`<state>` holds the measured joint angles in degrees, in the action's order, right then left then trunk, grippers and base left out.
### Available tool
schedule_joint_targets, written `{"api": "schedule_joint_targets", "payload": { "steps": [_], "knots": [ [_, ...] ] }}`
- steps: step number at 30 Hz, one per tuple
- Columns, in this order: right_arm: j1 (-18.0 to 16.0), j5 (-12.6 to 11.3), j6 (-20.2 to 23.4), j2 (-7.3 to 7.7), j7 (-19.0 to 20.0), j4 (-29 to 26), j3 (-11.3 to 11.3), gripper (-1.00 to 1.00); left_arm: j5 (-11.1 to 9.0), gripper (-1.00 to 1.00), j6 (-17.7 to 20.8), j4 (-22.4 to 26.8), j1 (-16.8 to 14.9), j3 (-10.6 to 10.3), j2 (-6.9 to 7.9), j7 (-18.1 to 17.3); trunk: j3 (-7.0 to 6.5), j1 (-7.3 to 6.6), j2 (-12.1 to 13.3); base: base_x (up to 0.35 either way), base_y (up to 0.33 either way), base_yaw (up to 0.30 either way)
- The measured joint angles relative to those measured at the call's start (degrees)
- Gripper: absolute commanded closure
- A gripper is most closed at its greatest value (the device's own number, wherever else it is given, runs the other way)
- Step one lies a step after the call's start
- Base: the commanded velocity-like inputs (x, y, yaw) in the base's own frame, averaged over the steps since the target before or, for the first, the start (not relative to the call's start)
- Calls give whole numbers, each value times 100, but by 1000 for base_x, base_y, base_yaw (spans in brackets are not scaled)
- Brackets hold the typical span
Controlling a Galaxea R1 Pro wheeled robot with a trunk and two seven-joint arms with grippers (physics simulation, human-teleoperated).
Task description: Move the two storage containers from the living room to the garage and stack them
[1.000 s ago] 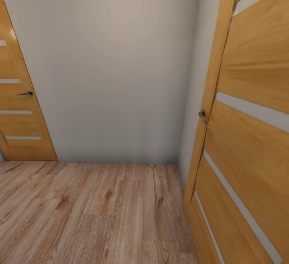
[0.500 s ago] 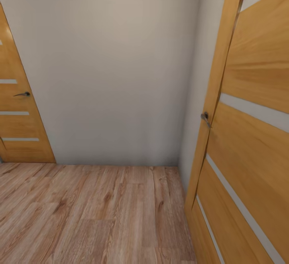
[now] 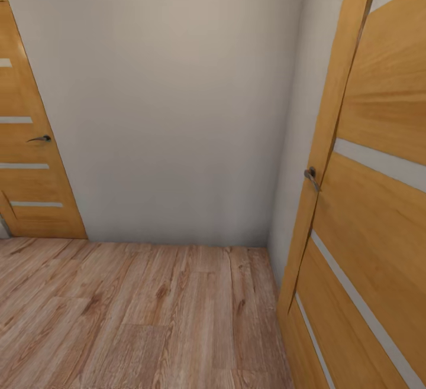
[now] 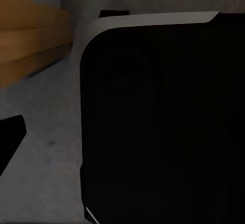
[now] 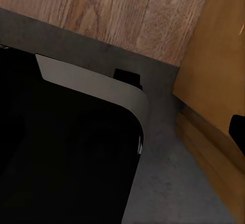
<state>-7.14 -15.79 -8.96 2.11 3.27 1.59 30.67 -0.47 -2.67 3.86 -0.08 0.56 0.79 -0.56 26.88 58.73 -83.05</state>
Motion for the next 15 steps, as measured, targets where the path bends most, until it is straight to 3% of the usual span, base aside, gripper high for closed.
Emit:
{"api": "schedule_joint_targets", "payload": {
  "steps": [7,15],
  "knots": [
    [0,-3,-1,1,0,0,0,-100,-1,-100,1,0,0,0,0,0,0,0,0,6,0,47],
    [0,-3,0,1,0,0,0,-100,-1,-100,0,0,0,0,0,0,0,-1,0,158,0,1]
  ]
}}
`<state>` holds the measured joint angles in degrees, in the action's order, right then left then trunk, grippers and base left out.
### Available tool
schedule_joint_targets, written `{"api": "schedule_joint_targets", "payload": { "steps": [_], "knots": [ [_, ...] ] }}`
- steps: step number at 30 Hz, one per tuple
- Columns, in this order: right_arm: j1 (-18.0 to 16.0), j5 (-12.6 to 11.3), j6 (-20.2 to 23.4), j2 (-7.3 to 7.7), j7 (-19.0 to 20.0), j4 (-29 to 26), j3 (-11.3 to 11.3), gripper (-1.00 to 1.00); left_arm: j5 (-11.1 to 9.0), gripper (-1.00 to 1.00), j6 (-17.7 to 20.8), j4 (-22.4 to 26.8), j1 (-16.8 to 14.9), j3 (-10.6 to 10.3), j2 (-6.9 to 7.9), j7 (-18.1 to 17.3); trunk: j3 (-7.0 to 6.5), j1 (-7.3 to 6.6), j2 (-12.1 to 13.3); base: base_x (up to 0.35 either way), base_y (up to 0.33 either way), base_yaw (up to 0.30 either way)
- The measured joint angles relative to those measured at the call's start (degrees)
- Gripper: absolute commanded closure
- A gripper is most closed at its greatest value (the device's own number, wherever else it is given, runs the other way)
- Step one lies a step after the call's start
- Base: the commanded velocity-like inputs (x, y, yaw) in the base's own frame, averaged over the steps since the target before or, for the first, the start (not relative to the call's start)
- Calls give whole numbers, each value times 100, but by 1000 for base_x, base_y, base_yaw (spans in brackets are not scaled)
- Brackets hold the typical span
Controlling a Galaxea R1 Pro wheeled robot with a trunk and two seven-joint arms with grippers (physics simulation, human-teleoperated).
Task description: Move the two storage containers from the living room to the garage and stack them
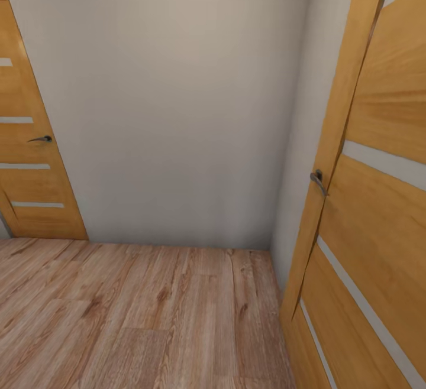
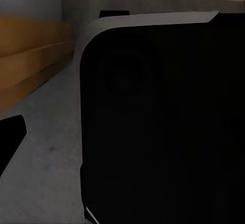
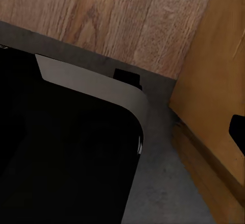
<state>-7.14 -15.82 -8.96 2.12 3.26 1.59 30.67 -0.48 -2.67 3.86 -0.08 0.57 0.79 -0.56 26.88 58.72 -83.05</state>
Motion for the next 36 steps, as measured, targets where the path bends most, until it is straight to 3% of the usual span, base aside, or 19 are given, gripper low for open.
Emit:
{"api": "schedule_joint_targets", "payload": {
  "steps": [10,21,36],
  "knots": [
    [0,-1,7,0,0,0,0,-100,0,-100,6,0,0,0,0,0,0,0,0,30,0,0],
    [0,-1,3,0,0,0,0,-100,0,-100,7,0,0,0,0,0,0,-2,0,274,0,0],
    [0,-2,0,12,0,0,0,-100,0,-100,4,0,0,0,0,0,0,1,0,15,0,72]
  ]
}}
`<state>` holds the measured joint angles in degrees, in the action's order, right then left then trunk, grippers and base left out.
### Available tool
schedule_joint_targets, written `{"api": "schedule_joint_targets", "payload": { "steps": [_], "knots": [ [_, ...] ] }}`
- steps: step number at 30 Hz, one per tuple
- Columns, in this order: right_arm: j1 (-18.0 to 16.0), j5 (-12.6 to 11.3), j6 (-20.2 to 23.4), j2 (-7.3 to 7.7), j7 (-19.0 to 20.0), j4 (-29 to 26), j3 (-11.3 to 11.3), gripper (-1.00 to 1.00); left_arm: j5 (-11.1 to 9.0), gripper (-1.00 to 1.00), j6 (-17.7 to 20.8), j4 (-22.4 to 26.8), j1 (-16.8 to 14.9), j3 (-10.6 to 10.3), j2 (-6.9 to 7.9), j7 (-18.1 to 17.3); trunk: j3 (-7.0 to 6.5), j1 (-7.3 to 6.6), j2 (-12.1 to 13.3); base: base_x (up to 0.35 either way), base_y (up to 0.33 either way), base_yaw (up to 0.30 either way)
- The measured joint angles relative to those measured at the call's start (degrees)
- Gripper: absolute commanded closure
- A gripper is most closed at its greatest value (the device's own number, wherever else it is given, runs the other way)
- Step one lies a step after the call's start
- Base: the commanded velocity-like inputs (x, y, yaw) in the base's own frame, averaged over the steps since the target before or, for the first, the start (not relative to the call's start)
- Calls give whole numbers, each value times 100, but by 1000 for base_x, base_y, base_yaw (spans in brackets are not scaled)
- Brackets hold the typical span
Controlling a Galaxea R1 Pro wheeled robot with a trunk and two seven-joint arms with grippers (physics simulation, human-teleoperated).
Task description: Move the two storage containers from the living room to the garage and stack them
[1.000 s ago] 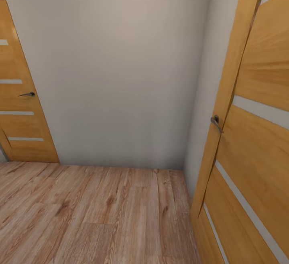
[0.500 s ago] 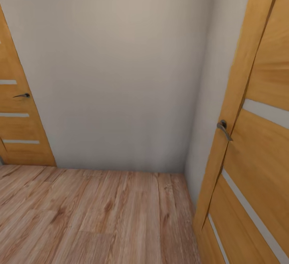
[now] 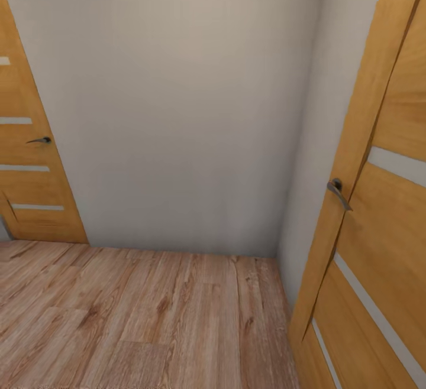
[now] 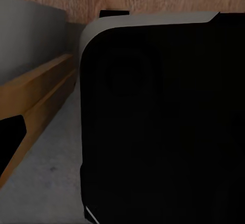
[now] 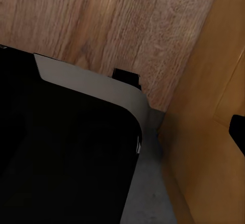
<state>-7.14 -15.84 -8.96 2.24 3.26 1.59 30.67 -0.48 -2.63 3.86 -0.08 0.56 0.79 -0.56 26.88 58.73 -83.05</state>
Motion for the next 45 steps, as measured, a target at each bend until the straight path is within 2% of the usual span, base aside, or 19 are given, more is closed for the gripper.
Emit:
{"api": "schedule_joint_targets", "payload": {
  "steps": [24,39,45],
  "knots": [
    [0,8,-2,6,0,0,0,-100,2,-100,-5,0,0,0,0,0,0,0,0,47,-40,29],
    [0,2,4,6,-1,0,0,-100,0,-100,4,0,0,4,0,0,0,-3,0,282,-1,0],
    [0,1,7,-2,-1,0,0,-100,0,-100,4,0,0,5,7,0,0,0,0,62,0,4]
  ]
}}
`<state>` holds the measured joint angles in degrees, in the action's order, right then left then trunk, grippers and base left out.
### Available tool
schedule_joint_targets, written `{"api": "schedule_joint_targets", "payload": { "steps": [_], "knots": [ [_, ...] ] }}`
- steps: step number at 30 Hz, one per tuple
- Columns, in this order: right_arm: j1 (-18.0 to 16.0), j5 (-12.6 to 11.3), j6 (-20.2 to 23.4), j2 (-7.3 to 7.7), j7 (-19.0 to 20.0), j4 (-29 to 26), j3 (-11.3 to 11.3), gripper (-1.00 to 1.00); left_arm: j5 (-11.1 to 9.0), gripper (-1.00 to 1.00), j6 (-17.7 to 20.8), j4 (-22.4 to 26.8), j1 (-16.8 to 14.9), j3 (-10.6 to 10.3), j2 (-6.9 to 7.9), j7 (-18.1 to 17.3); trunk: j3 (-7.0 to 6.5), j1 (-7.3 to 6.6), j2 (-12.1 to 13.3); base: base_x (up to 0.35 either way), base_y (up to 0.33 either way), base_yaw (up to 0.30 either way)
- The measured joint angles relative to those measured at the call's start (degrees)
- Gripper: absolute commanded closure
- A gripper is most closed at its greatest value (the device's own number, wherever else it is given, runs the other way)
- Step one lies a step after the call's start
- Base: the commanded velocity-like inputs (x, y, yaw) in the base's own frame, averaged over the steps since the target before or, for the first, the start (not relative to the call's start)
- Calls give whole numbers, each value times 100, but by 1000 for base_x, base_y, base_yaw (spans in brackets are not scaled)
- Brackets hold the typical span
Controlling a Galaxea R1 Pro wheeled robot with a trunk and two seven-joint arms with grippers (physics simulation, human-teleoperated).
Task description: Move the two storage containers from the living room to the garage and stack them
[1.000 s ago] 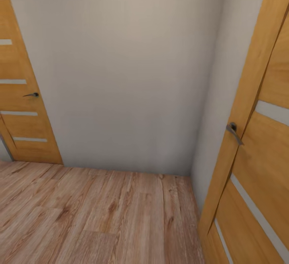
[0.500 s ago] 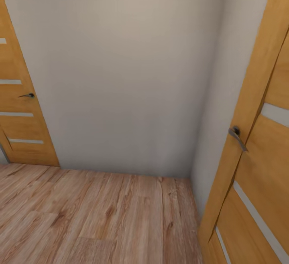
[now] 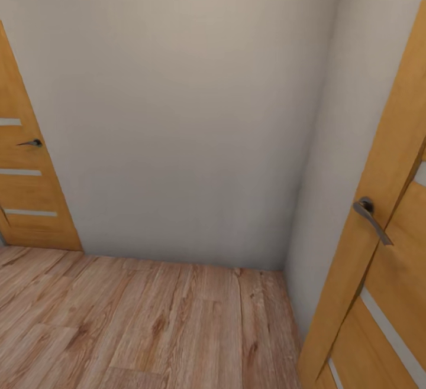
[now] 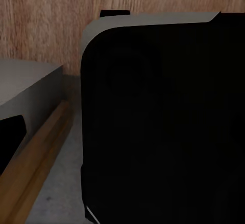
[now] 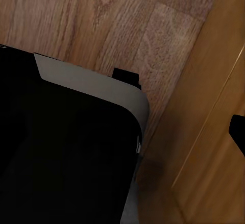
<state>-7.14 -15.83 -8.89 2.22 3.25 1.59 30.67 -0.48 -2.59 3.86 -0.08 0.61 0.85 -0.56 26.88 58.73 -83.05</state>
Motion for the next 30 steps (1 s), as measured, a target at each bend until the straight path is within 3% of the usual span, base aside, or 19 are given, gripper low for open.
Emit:
{"api": "schedule_joint_targets", "payload": {
  "steps": [11,24,30],
  "knots": [
    [0,9,-8,8,1,0,0,-100,0,-100,0,0,0,-2,-6,0,0,-1,0,33,0,195],
    [0,0,0,2,-2,0,0,-100,0,-100,0,0,0,-1,-7,0,0,-3,0,304,0,19],
    [0,0,-7,7,1,0,0,-100,0,-100,0,-1,0,-1,-7,0,0,-2,0,278,0,232]
  ]
}}
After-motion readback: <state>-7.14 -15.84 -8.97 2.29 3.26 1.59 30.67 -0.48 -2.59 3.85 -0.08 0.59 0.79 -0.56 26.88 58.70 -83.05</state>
